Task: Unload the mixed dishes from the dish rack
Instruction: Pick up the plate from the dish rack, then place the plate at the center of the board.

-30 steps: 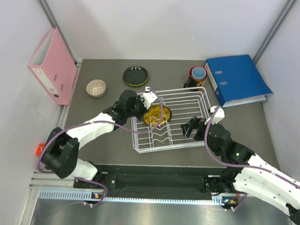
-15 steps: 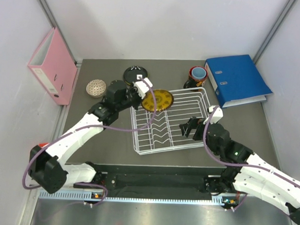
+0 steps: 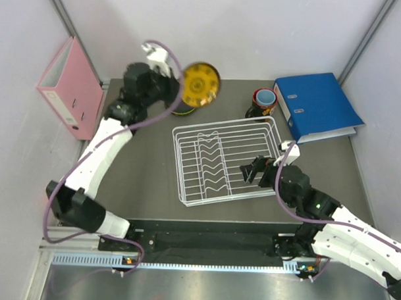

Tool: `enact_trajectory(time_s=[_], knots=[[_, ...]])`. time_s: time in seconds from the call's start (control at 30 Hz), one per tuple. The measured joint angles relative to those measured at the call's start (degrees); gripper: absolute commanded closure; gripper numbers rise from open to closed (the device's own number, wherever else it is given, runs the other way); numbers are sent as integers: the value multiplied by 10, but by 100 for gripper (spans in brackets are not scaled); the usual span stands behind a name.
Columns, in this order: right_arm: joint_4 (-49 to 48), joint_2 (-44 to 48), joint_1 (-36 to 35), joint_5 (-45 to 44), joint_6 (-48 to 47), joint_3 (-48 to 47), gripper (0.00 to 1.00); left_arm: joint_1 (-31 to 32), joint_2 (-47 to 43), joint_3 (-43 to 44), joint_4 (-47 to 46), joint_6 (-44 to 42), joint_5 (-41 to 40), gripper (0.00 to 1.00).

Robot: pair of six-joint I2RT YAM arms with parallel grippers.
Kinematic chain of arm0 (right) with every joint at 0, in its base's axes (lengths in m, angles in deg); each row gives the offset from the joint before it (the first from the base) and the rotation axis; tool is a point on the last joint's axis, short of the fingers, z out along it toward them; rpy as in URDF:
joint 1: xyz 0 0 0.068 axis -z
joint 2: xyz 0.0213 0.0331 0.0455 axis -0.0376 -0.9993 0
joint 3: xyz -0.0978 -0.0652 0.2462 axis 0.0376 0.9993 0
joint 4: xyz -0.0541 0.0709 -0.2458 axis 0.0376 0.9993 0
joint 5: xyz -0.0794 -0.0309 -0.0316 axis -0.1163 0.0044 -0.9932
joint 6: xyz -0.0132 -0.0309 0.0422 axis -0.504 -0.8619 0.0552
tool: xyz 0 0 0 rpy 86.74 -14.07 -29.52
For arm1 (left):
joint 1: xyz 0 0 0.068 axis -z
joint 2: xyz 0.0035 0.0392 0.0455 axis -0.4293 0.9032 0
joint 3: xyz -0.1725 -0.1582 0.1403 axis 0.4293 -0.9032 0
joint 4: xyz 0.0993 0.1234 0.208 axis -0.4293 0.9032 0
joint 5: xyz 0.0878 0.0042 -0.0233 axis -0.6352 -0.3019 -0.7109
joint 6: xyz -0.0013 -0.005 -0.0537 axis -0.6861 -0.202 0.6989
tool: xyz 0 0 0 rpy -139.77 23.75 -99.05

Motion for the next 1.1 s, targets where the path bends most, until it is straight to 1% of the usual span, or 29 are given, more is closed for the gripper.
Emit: enact_trajectory(time_s=[0.07, 0.13, 0.17, 0.23, 0.33, 0.43, 0.57, 0.73, 0.9, 1.1], knots=[[0, 5, 0, 0, 2, 0, 0, -74, 43, 29, -7, 101, 21, 100], [0, 7, 0, 0, 3, 0, 0, -142, 76, 28, -25, 201, 48, 100], [0, 9, 0, 0, 3, 0, 0, -171, 96, 23, -40, 258, 63, 100], [1, 10, 0, 0, 4, 0, 0, -207, 134, 19, -67, 349, 81, 100], [2, 15, 0, 0, 3, 0, 0, -224, 211, 33, -92, 464, 103, 100], [4, 17, 0, 0, 2, 0, 0, -216, 297, 86, -87, 533, 120, 100], [4, 15, 0, -2, -1, 0, 0, -202, 384, 188, -54, 572, 124, 100], [1, 2, 0, -5, -4, 0, 0, -196, 426, 253, -24, 584, 119, 100], [-4, -15, 0, -7, -5, 0, 0, -196, 449, 270, 0, 585, 110, 100], [-10, -27, 0, -7, -8, 0, 0, -193, 474, 256, 27, 577, 97, 100]])
